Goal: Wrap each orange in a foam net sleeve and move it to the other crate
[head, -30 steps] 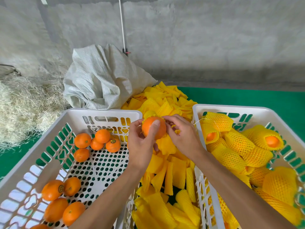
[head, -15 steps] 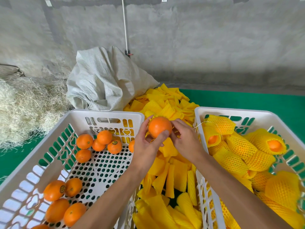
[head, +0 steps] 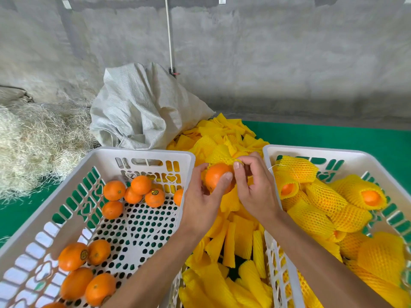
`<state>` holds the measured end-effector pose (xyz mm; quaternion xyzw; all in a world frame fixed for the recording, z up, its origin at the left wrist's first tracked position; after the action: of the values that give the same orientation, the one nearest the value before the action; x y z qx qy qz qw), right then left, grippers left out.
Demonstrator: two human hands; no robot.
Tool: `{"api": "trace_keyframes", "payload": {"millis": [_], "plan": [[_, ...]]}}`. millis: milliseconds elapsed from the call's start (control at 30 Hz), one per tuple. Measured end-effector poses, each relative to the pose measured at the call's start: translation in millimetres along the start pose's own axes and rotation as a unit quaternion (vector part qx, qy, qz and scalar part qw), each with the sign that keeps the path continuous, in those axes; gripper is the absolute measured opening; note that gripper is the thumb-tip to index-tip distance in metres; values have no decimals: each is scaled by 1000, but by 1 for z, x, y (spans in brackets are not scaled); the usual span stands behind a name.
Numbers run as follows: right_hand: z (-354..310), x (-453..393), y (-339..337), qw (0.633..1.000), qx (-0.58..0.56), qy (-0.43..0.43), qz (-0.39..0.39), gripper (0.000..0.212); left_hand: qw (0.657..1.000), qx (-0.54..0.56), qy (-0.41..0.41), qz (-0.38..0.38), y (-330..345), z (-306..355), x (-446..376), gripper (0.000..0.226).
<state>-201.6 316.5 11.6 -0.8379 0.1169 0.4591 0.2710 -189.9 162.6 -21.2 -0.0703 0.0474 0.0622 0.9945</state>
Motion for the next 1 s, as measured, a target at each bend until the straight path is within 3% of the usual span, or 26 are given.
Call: {"api": "trace_keyframes", "payload": {"millis": [167, 300, 467, 600, 833, 1000], "plan": [[3, 1, 7, 999, 27, -19, -27, 16, 994, 97, -38, 12, -5, 0, -8, 38], [9, 3, 14, 998, -1, 4, -60, 20, 987, 144, -73, 11, -6, -1, -9, 59], [23, 8, 16, 988, -67, 120, -72, 30, 987, 136, -86, 7, -5, -5, -9, 72], [31, 8, 18, 980, -90, 156, -90, 30, 982, 164, -94, -17, -6, -4, -8, 86], [46, 15, 29, 922, -266, 264, -95, 24, 983, 159, -91, -31, -3, -4, -10, 86], [44, 15, 34, 910, -293, 277, -100, 18, 977, 171, -123, -34, -4, -12, -13, 59]]}}
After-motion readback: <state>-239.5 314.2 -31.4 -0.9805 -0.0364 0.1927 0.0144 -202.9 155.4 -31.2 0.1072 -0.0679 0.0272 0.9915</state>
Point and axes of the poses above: each hand's wrist, its own x-axis away from the middle knuckle, its own y-axis out of the palm, z = x × y, the point moved 5 cm from there along -x, towards the middle knuckle, and after that the axes turned 7 degrees about -y, right-handed, at the moved point
